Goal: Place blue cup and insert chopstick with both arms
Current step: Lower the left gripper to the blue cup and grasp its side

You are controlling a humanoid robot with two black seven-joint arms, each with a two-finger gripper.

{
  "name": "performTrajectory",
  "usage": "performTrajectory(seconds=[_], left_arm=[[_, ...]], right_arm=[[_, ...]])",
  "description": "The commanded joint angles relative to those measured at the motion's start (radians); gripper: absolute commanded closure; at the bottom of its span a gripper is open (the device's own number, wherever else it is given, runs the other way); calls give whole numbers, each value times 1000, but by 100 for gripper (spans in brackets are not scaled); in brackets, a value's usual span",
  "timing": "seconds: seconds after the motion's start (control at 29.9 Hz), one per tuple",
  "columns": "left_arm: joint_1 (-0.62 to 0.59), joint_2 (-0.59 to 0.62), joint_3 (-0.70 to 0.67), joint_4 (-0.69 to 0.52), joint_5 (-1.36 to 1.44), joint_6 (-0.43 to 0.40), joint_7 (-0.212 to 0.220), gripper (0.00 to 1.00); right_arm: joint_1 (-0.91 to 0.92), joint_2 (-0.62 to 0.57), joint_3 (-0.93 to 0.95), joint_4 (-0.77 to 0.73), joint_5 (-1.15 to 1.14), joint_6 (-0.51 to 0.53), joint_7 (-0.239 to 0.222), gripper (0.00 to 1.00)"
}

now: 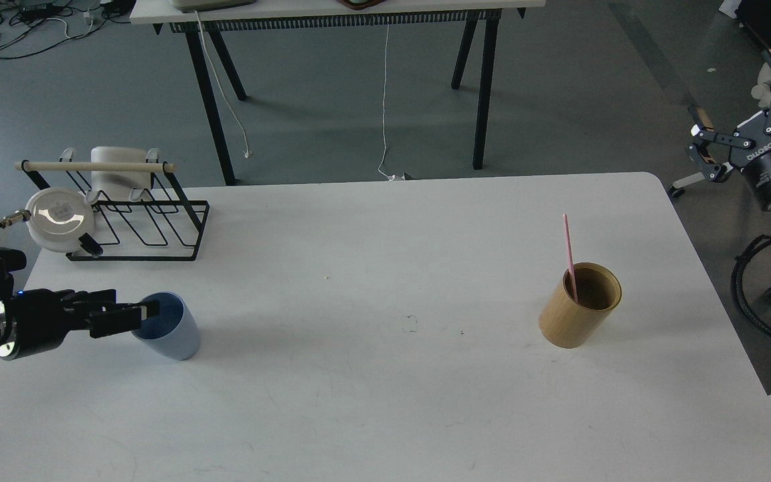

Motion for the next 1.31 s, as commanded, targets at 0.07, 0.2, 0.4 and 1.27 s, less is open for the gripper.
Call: performTrajectory(seconds=[0.07,0.2,0.4,1.27], left_arm=[[2,-30,14,42,0,28,0,0],[2,-39,21,51,0,42,0,0],[8,-39,21,51,0,43,0,0],[32,-58,23,68,86,129,0,36]], right_arm=[[-5,0,1,0,0,0,2,1],[-6,0,1,0,0,0,1,1],[-6,0,1,-1,0,0,2,1],[-22,-2,8,-1,2,0,2,1]])
